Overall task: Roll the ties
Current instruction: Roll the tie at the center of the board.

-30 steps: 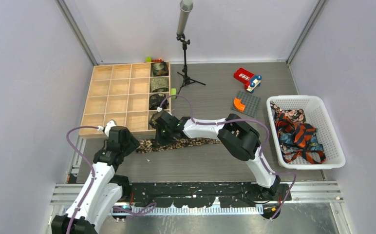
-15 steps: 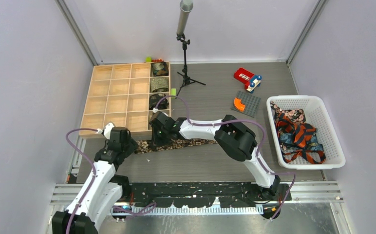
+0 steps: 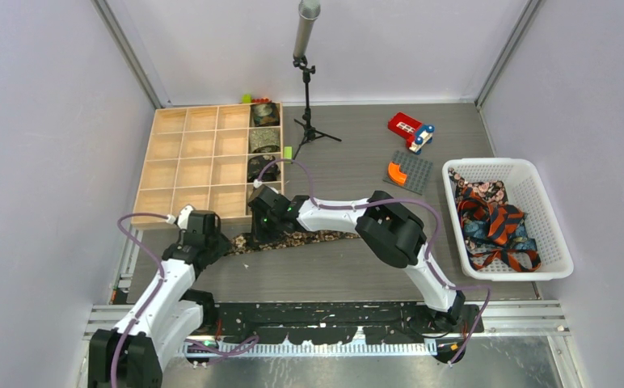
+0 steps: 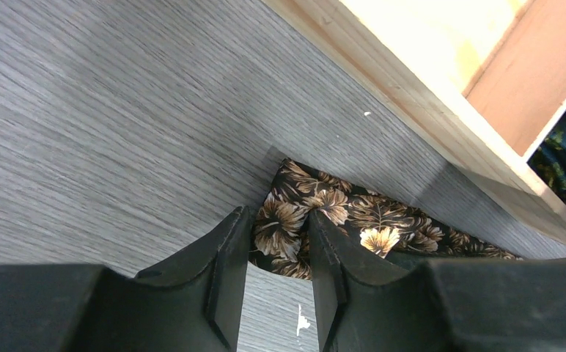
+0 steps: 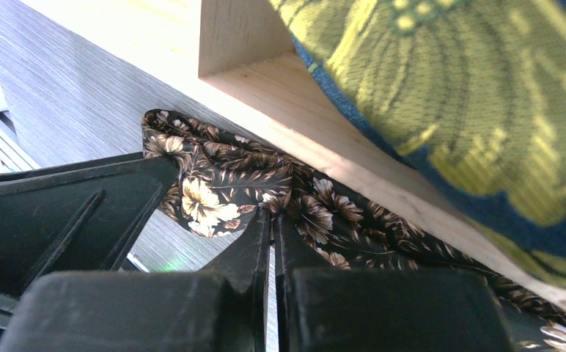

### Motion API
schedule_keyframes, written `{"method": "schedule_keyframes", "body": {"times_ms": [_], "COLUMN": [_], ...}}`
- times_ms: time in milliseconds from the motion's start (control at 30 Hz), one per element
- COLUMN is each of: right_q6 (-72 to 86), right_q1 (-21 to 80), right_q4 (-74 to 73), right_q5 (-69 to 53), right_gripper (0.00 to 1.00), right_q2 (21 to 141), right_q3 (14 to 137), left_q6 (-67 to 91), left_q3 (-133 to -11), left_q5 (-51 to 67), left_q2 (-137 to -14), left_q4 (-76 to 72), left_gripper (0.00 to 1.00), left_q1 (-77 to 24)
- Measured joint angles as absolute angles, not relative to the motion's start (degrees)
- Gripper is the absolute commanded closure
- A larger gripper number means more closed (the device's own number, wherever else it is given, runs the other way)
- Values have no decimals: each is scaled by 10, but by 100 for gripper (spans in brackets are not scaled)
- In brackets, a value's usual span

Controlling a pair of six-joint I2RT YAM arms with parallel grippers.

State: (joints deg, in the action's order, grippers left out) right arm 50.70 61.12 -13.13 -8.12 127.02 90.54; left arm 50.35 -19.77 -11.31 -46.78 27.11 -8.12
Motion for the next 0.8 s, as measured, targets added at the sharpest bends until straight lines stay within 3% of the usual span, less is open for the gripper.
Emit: {"method": "schedule_keyframes", "body": {"times_ms": [200, 333, 500, 600, 800], "right_q6": [511, 510, 508, 499, 488], "right_q1": [611, 611, 612, 614, 617], "right_q4": [-132, -134, -151, -178, -231], "right_q5": [-80, -80, -78, -75, -73], "right_gripper": [97, 96, 87, 80, 78], "right_q2": [1270, 1270, 1270, 1270, 1254], "right_q3": [905, 905, 914, 927, 945], "left_q6": [507, 507, 506, 505, 505], "left_q3": [-203, -214, -215, -215, -215], "left_q5": [-108, -104, -102, -102, -103], "left_q2": [-509, -532, -535, -533, -520], "left_q4": [253, 245, 240, 240, 251], "left_gripper": [74, 88, 99, 100, 100], "left_q1": [-81, -81, -81, -81, -81]}}
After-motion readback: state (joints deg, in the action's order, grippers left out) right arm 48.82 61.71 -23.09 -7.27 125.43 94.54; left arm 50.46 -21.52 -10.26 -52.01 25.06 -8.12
